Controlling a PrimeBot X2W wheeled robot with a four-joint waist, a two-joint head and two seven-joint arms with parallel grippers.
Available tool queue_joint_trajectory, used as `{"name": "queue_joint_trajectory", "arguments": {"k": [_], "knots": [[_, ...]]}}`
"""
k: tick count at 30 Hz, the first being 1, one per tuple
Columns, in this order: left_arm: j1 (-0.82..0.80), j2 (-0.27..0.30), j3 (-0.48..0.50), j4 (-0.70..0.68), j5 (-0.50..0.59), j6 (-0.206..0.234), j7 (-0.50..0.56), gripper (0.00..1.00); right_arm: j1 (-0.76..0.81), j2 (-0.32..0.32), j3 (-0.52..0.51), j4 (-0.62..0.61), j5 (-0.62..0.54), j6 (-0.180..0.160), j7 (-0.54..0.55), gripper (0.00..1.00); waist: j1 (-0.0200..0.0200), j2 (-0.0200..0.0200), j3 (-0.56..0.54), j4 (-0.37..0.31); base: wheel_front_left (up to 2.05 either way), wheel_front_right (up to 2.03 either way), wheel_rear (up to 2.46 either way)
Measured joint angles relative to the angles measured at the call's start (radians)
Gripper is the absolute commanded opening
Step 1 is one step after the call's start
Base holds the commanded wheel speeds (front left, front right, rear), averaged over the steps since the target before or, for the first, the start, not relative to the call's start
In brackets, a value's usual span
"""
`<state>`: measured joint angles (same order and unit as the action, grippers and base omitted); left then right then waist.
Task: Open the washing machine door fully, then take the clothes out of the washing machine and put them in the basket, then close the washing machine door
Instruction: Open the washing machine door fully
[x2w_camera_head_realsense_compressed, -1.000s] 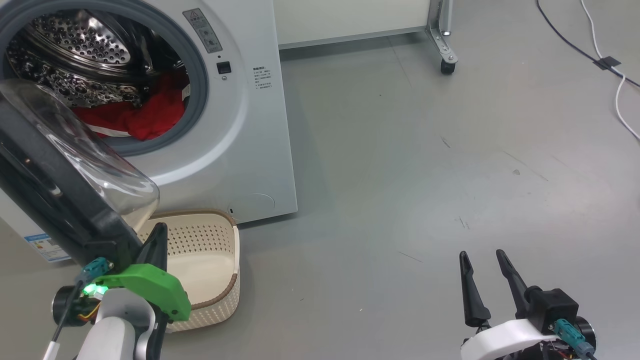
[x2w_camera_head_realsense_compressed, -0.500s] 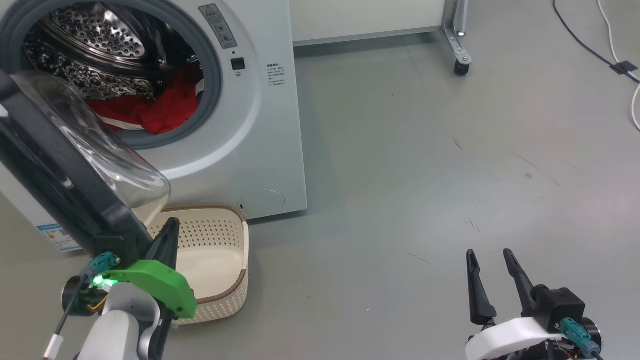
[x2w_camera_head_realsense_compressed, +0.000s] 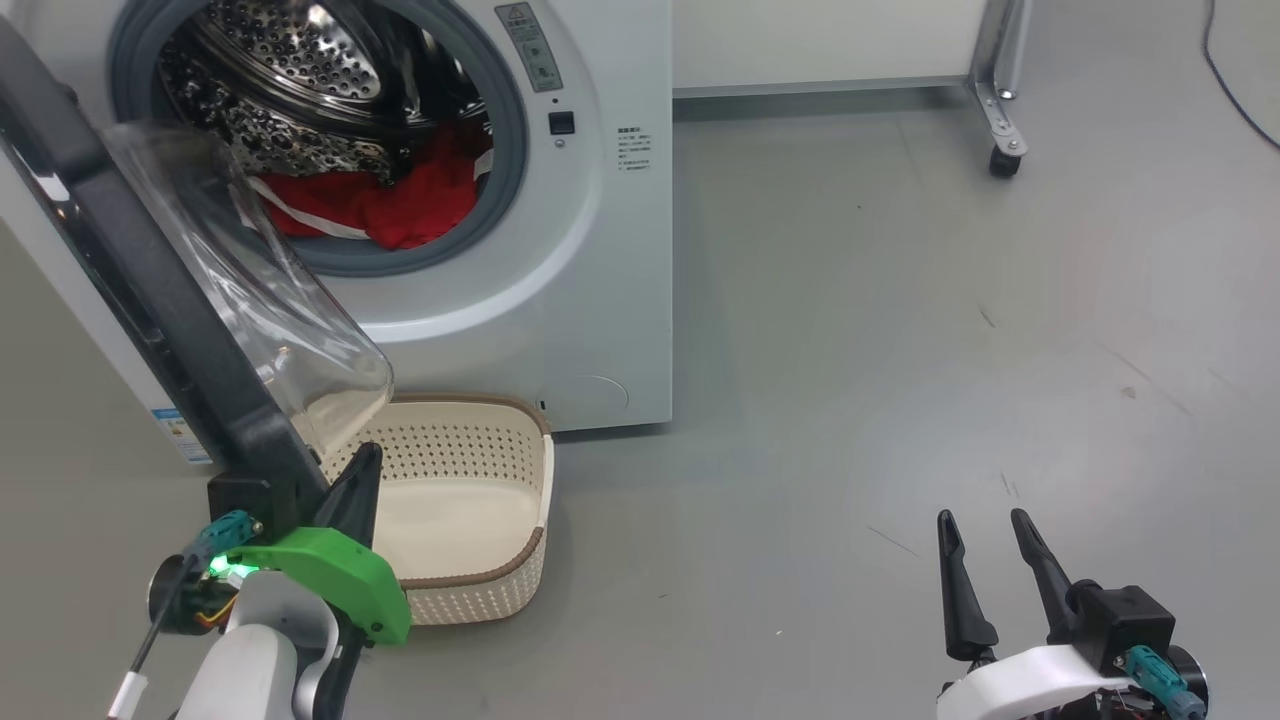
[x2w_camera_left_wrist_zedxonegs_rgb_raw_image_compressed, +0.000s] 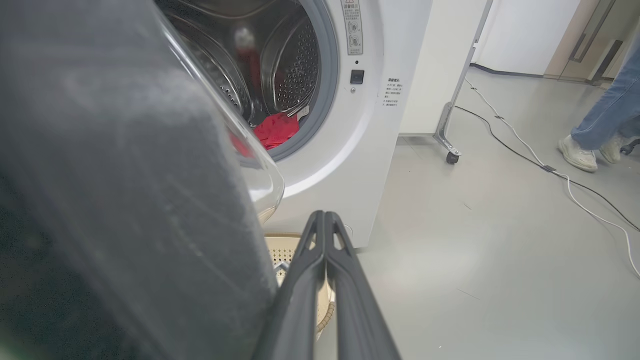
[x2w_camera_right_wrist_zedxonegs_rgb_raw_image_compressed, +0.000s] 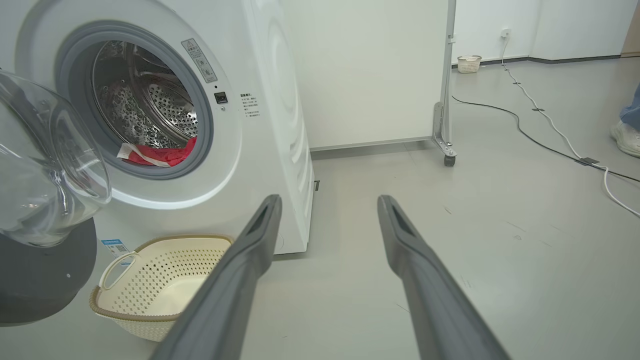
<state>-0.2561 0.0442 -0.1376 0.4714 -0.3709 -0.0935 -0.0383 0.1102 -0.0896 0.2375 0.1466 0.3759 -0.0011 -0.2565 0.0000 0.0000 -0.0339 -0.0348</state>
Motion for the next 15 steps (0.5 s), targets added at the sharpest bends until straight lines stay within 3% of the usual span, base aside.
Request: {"name": "queue_joint_trajectory", "arguments": {"k": [15], "knots": [[-0.006,-0.002,0.003,0.038,-0.007,0.0,-0.019,0.0,0.002,0.012,-0.007,0.001,0.0,0.01,0.0,1.0,0.0,0.0,-0.009,0.148,0.0,0.0,0.0]]}}
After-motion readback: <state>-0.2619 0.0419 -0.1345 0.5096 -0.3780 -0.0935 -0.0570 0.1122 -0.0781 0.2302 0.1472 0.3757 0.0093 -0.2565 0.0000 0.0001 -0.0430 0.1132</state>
